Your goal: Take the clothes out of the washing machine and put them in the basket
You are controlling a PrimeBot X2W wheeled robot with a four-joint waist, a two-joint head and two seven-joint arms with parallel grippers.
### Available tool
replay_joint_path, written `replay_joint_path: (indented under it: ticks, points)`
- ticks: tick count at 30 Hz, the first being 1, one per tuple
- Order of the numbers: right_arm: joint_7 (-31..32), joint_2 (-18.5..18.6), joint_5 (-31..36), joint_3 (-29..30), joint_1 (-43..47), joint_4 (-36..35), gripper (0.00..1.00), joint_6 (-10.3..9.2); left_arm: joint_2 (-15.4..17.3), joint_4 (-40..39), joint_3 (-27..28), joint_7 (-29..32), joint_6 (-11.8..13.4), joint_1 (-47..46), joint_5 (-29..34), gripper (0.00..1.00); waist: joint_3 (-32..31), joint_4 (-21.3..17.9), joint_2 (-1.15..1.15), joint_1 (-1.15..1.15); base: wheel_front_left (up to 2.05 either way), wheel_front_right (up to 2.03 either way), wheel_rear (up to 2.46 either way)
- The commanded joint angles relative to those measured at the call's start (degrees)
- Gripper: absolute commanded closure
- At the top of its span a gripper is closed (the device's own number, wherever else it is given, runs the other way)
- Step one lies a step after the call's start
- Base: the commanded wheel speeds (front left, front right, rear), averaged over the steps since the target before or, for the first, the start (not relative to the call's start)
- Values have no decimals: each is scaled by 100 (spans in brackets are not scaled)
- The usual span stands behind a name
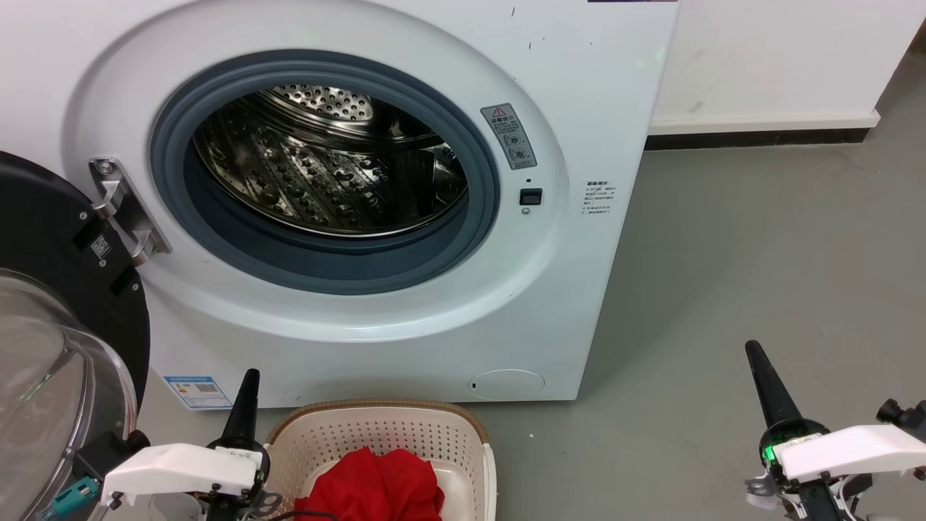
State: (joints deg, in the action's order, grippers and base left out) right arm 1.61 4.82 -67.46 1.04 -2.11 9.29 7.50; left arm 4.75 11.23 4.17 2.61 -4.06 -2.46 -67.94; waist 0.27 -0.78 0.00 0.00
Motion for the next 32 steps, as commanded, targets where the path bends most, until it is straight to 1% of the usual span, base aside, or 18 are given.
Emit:
replay_joint_path:
  ticks: [1,32]
  points:
    - [27,31,-166,24,-130,-3,100,0,-4,-23,34,27,-54,-139,-139,100,0,2,0,0,0,0,0]
    - [199,0,-1833,210,-332,306,100,-1,-127,184,175,276,-261,-320,-1656,100,-5,48,0,0,0,0,0]
